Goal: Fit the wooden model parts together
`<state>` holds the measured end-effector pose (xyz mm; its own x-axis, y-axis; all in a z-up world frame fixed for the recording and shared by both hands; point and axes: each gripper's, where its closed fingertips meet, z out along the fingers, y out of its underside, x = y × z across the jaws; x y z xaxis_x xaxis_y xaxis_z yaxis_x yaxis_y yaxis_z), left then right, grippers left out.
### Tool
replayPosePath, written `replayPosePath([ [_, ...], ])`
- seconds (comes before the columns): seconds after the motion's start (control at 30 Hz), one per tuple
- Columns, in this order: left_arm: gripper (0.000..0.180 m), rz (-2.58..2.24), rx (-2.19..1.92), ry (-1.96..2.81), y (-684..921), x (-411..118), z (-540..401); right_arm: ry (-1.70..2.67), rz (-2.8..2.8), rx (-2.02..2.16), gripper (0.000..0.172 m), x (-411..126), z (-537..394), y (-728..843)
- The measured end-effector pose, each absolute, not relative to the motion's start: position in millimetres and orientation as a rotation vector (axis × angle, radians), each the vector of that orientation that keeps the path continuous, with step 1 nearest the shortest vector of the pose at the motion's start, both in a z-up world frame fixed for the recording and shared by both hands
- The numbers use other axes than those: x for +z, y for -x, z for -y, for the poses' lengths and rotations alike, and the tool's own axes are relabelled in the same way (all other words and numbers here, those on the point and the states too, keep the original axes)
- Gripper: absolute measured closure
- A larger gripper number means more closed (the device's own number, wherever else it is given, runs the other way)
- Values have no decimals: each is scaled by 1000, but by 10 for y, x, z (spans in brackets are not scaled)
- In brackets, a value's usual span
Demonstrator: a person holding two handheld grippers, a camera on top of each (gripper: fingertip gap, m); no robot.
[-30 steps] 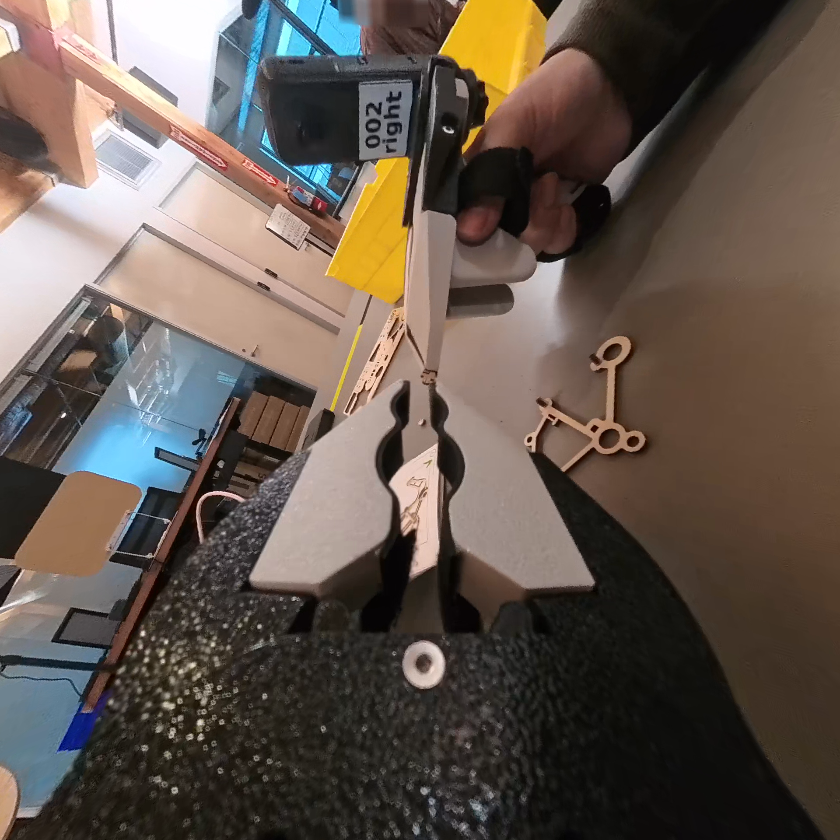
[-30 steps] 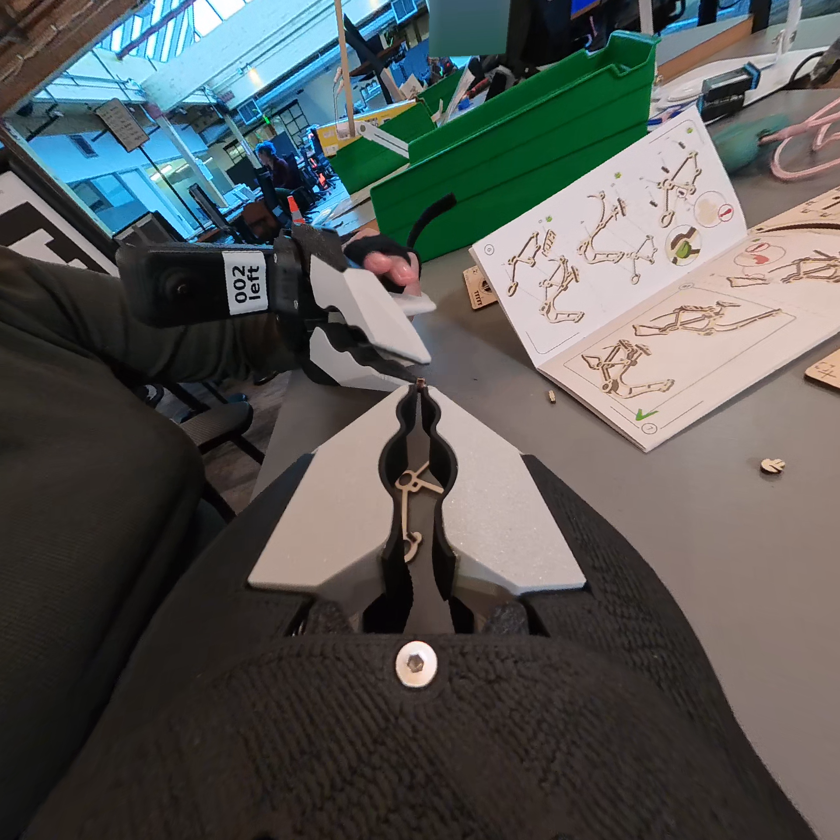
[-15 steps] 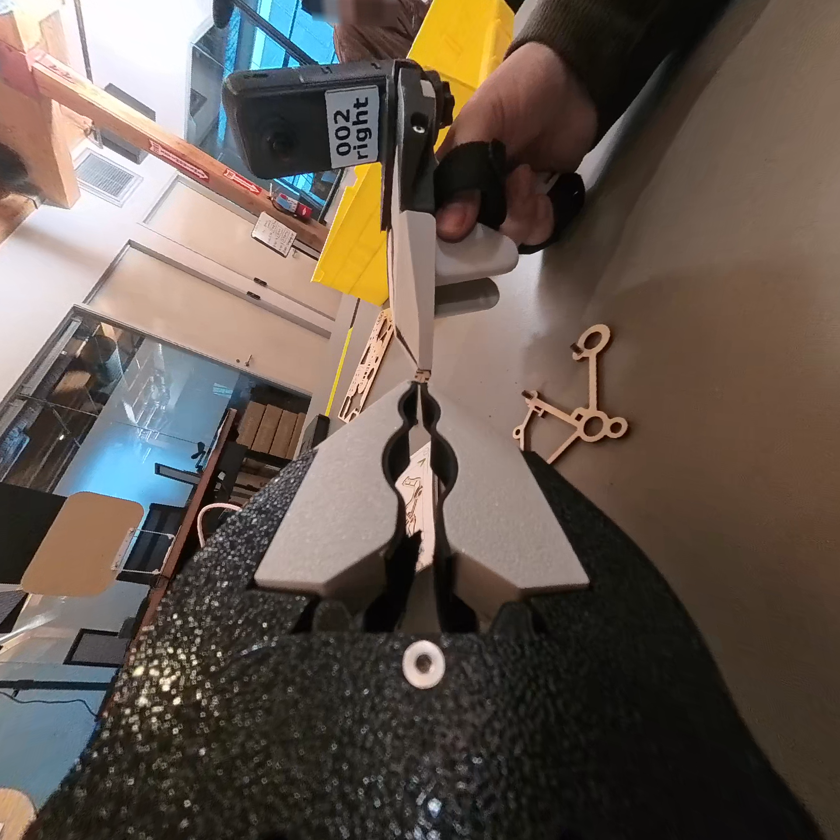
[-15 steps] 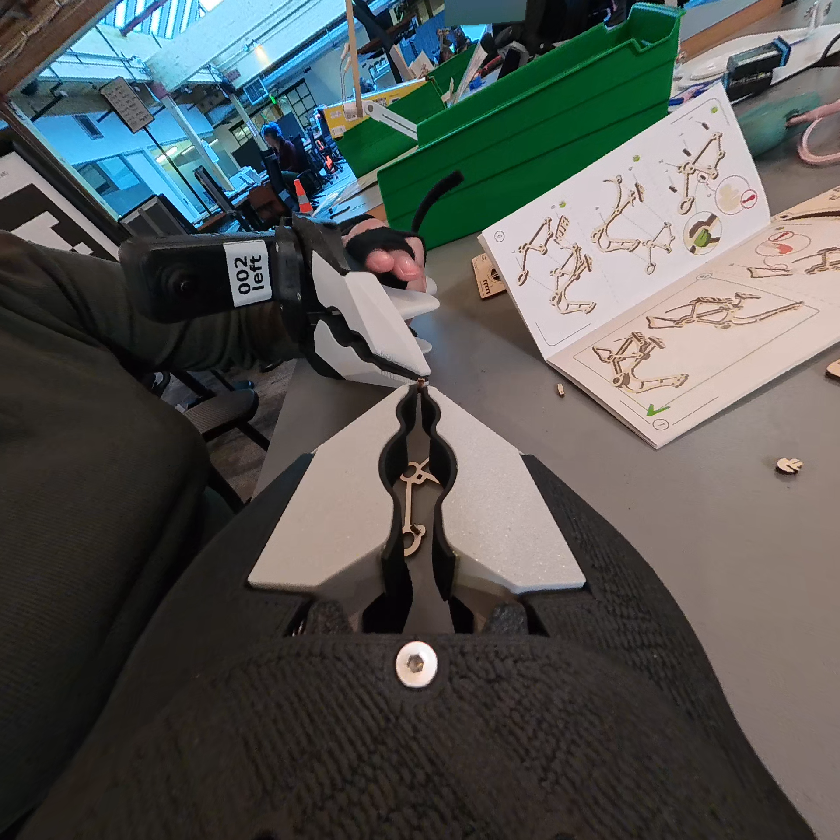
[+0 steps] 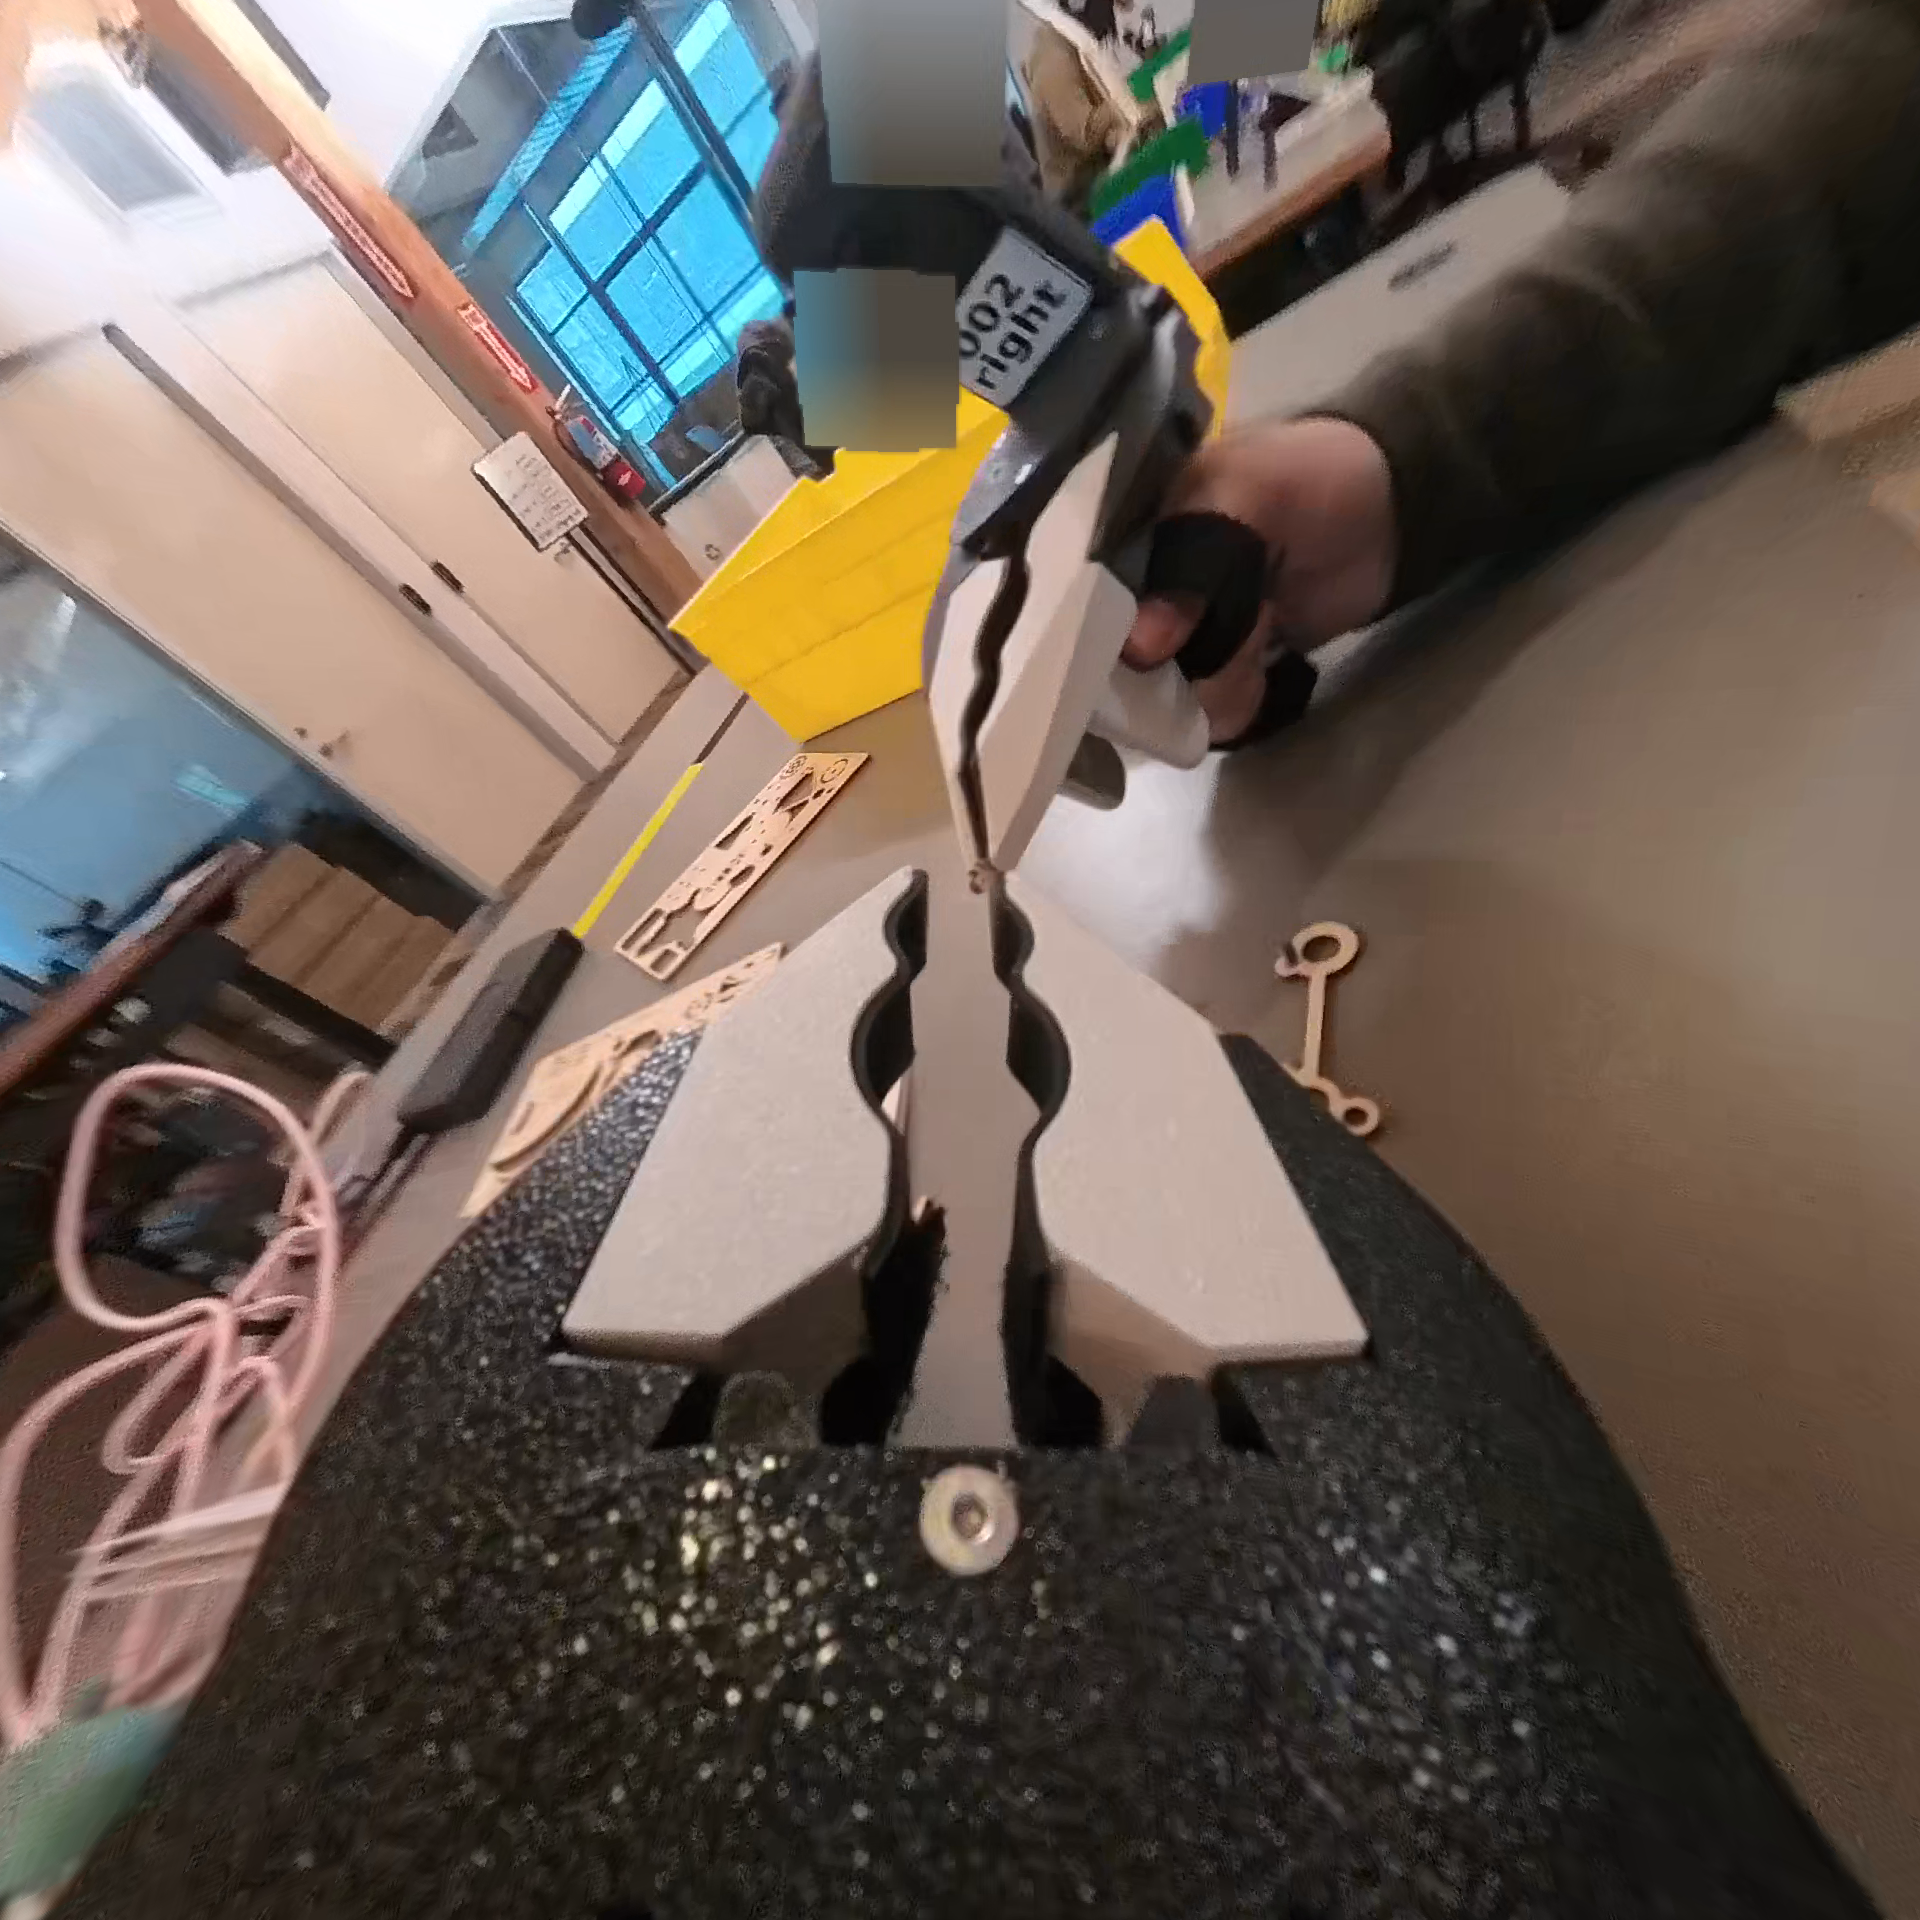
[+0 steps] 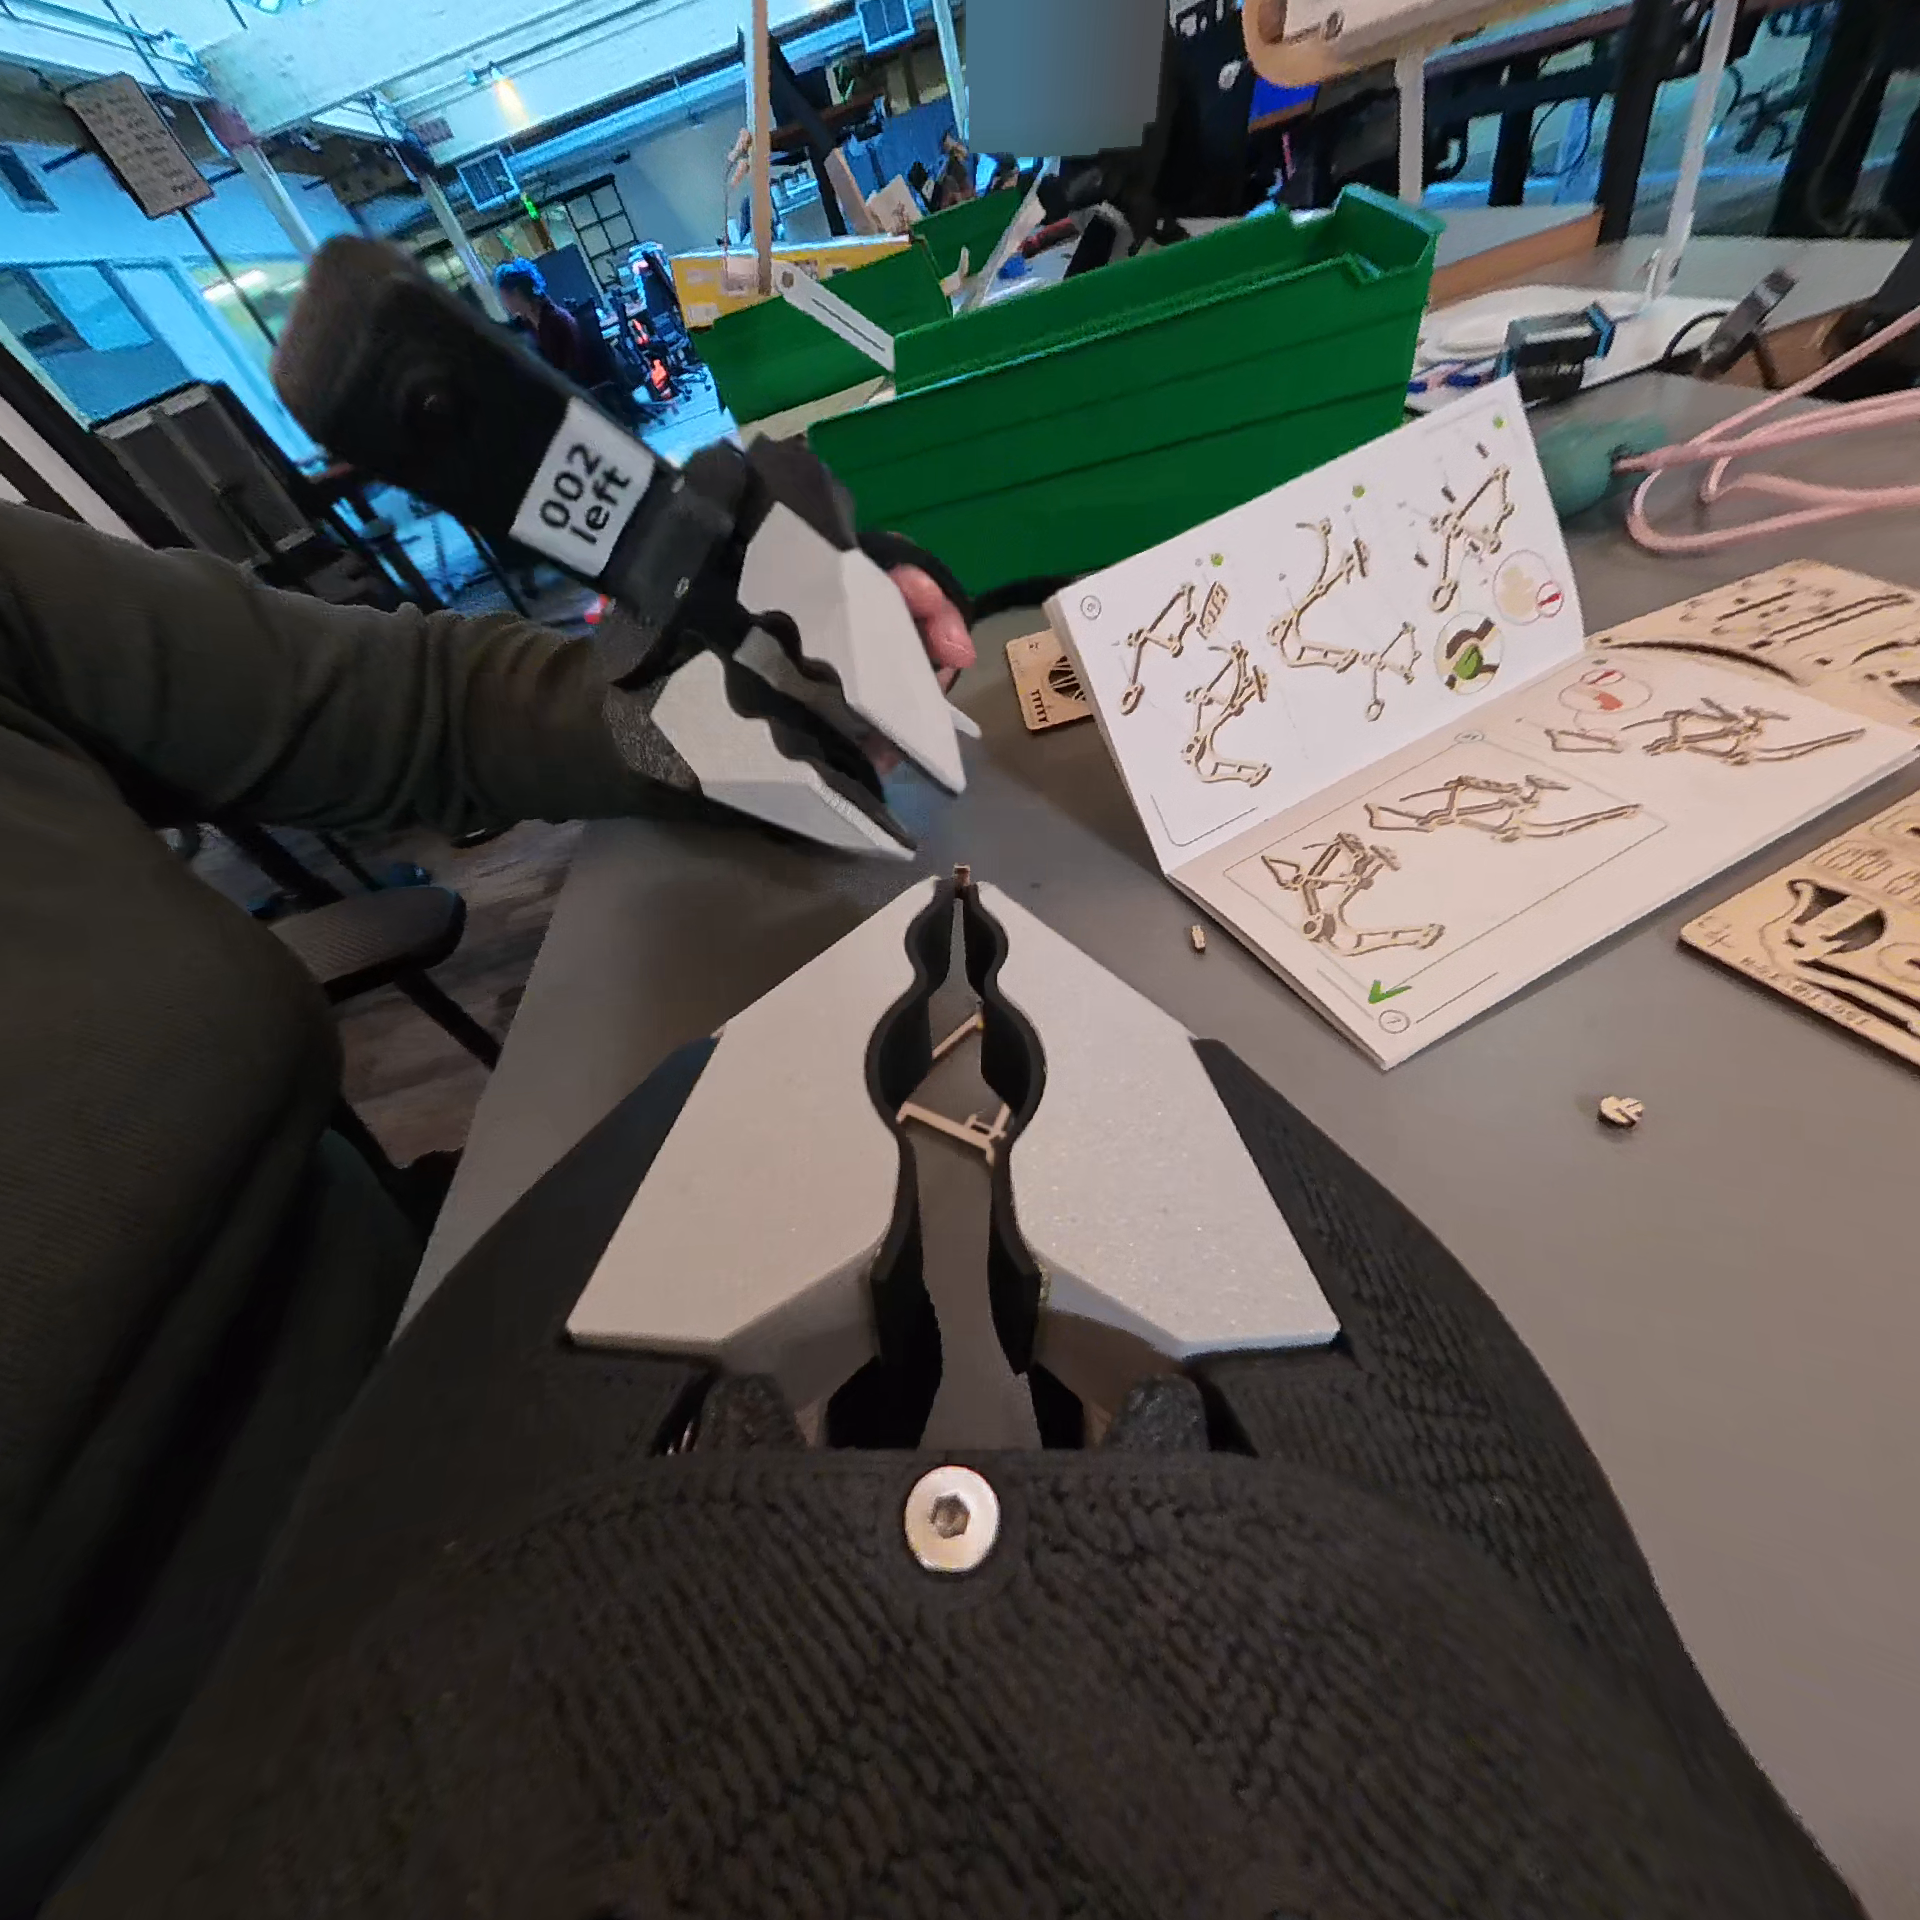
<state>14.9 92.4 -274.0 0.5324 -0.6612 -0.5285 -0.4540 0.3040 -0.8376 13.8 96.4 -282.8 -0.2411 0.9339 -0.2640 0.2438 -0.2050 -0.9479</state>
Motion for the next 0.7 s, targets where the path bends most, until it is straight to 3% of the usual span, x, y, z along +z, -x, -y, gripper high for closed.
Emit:
replayPosePath([
  [0.03,171,-1060,-226,1338,-140,-2727,-924,1397,1451,1477,172,-2812,-971,-138],
  [0.4,172,-1034,-404,1294,-215,-2683,-842,1204,1410,1378,172,-2692,-984,-176],
  [0.7,166,-980,-538,1293,-198,-2628,-859,1235,1346,1531,172,-2641,-1008,-195],
])
